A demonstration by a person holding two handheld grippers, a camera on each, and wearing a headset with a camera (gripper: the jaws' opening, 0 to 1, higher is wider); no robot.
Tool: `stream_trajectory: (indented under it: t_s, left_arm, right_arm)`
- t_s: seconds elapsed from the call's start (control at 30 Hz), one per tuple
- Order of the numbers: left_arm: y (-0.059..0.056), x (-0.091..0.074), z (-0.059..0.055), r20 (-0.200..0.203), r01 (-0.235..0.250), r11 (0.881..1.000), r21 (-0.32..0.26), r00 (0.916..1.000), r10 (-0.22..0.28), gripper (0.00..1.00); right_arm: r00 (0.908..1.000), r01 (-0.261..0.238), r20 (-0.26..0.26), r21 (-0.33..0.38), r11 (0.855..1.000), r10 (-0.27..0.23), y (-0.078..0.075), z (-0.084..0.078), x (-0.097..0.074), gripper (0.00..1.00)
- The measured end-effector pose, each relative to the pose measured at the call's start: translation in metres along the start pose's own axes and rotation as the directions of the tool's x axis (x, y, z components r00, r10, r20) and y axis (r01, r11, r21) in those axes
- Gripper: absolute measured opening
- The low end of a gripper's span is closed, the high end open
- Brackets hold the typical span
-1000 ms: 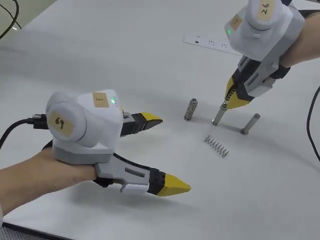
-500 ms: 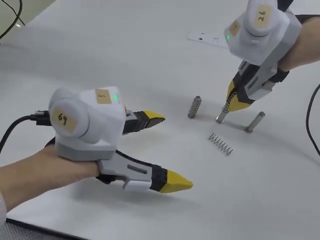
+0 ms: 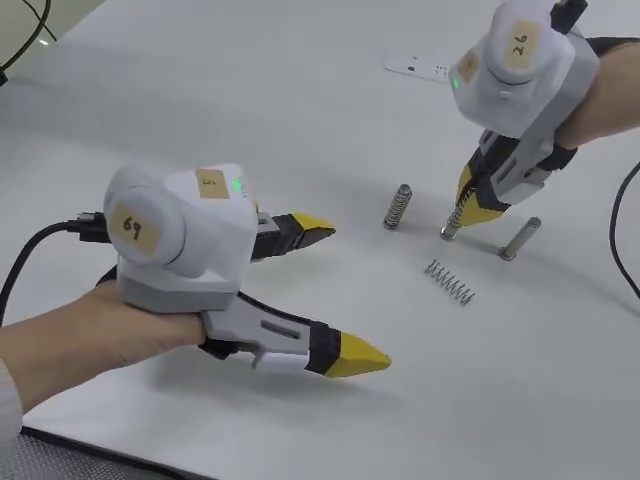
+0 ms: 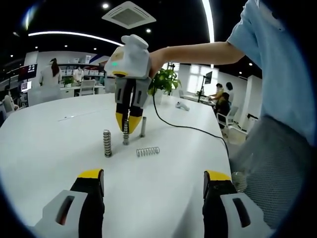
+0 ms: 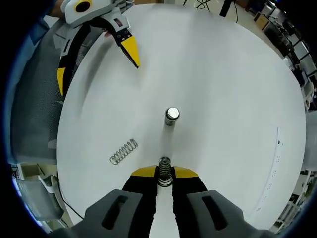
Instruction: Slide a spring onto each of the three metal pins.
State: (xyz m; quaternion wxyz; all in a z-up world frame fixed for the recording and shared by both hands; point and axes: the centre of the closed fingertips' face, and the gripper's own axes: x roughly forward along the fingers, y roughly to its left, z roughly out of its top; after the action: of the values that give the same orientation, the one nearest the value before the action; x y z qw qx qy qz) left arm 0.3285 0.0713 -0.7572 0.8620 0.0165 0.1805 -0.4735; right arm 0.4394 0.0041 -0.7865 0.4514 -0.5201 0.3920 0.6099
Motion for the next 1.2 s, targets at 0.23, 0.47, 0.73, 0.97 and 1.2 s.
stream_trajectory:
  t_s: [0.23,0.47,0.73,0.97,1.2]
  left_arm:
    - [0.002,0.000,-0.001,-0.002,-0.002,1.000,-0.003,1.0000,0.002,0.79]
    - [0.002,0.001,-0.002,-0.004,-0.001,1.000,-0.005,1.0000,0.001,0.79]
    - [0.000,0.001,-0.004,-0.008,0.003,1.000,-0.009,1.0000,-0.003,0.78]
    - [-0.001,0.000,-0.004,-0.009,0.005,1.000,-0.010,0.9999,-0.005,0.78]
    - [-0.001,0.001,-0.004,-0.011,0.008,1.000,-0.010,0.9999,-0.008,0.78]
  right_arm:
    - [0.9999,-0.007,-0.010,0.006,1.000,0.007,0.004,-0.002,0.004,0.08]
    - [0.9998,-0.018,-0.011,0.006,1.000,0.018,0.010,-0.001,0.007,0.08]
    - [0.9999,-0.012,-0.009,0.005,1.000,0.012,0.010,0.001,0.008,0.08]
    - [0.9999,-0.014,-0.006,0.008,1.000,0.015,0.009,0.003,0.009,0.08]
    - [0.9999,-0.016,-0.004,-0.004,1.000,0.016,0.008,0.002,0.010,0.09]
